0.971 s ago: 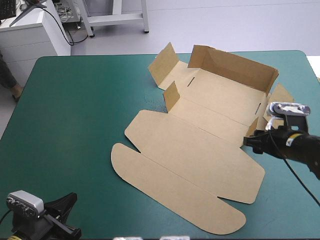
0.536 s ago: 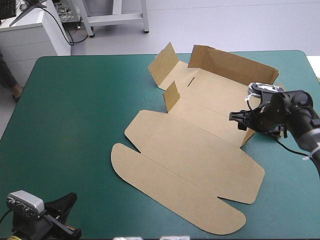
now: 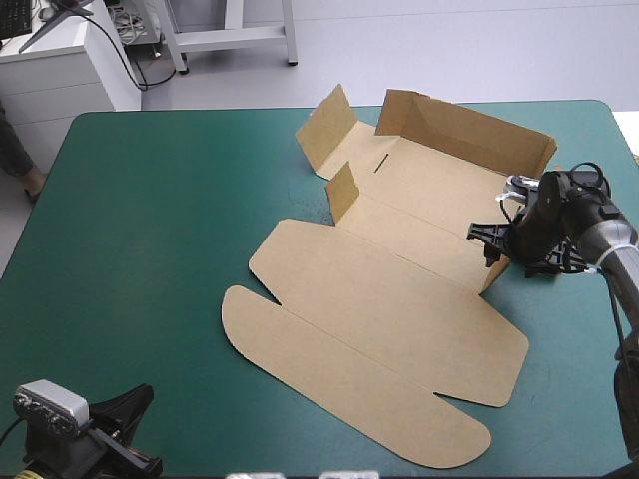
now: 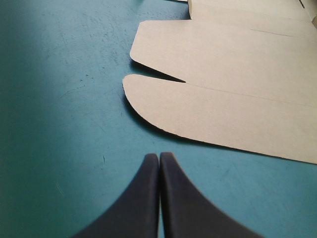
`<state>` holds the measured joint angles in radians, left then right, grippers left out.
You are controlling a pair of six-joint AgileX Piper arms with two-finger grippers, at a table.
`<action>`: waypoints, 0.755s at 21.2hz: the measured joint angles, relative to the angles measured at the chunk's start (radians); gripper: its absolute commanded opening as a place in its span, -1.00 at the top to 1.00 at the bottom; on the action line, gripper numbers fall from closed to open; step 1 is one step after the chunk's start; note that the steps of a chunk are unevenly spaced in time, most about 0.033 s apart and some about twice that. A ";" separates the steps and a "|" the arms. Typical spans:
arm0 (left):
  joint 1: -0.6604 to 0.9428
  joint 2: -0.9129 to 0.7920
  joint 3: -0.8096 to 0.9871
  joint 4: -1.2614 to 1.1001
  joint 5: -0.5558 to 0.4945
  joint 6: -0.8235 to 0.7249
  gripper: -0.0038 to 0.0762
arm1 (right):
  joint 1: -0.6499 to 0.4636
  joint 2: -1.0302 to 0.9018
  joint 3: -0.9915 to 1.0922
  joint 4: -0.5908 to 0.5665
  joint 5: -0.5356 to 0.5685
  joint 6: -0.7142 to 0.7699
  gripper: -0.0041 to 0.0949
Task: Fold the box
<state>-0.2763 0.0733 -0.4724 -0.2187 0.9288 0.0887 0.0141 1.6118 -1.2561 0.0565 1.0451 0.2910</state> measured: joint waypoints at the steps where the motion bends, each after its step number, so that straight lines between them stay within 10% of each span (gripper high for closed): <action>1: 0.000 0.000 0.000 0.000 0.000 0.000 0.92 | 0.000 0.007 -0.001 0.007 -0.005 -0.010 0.21; 5: 0.000 0.000 0.000 0.001 0.000 0.000 0.92 | 0.000 0.031 -0.001 0.026 -0.029 -0.042 0.91; 16: 0.000 0.000 0.000 0.001 0.000 0.003 0.92 | 0.000 0.150 -0.119 0.045 0.050 -0.317 0.95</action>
<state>-0.2763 0.0733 -0.4724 -0.2178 0.9288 0.0917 0.0141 1.7615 -1.3755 0.1014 1.0952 -0.0255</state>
